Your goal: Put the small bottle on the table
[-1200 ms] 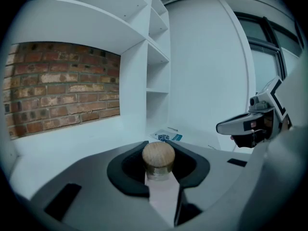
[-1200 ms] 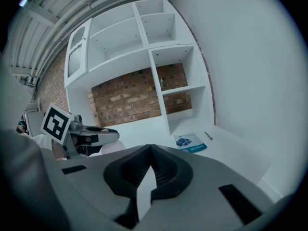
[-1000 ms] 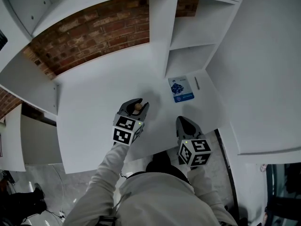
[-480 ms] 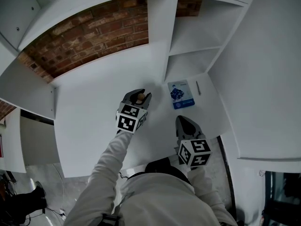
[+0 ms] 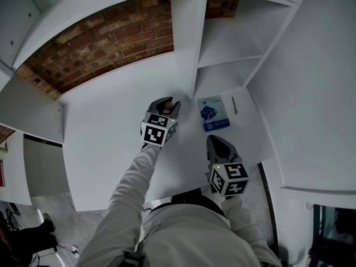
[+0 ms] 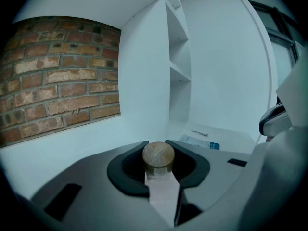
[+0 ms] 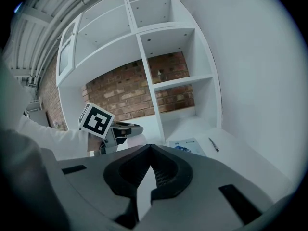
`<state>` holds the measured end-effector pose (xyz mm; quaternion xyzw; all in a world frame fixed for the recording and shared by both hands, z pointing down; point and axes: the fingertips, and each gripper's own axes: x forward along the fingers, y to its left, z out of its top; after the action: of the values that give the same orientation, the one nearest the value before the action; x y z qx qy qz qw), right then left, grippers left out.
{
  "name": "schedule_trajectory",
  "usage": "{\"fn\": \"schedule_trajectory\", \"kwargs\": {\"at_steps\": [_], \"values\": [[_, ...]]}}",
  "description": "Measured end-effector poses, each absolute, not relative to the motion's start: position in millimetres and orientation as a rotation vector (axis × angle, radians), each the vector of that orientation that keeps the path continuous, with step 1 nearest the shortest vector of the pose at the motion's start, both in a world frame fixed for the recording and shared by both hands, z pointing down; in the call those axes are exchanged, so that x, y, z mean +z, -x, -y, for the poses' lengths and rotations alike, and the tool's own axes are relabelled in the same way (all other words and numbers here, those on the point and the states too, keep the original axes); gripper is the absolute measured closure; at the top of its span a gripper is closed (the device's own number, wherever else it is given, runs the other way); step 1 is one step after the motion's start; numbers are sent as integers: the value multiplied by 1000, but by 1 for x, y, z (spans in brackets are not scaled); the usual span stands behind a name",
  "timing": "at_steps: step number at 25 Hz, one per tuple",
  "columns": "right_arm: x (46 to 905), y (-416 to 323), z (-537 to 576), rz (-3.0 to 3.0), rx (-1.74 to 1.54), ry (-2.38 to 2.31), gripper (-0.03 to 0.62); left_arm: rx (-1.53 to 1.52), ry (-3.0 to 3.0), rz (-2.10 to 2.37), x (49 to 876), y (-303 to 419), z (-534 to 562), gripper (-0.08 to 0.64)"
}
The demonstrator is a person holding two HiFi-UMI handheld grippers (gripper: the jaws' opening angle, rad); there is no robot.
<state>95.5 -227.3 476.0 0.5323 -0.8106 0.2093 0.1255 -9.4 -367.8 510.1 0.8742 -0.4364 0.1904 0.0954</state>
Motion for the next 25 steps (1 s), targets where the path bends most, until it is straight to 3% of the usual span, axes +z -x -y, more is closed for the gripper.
{"fn": "schedule_trajectory", "kwargs": {"at_steps": [25], "values": [[476, -101, 254, 2381, 586, -1524, 565, 643, -2535, 1353, 532, 1, 438, 440]]}}
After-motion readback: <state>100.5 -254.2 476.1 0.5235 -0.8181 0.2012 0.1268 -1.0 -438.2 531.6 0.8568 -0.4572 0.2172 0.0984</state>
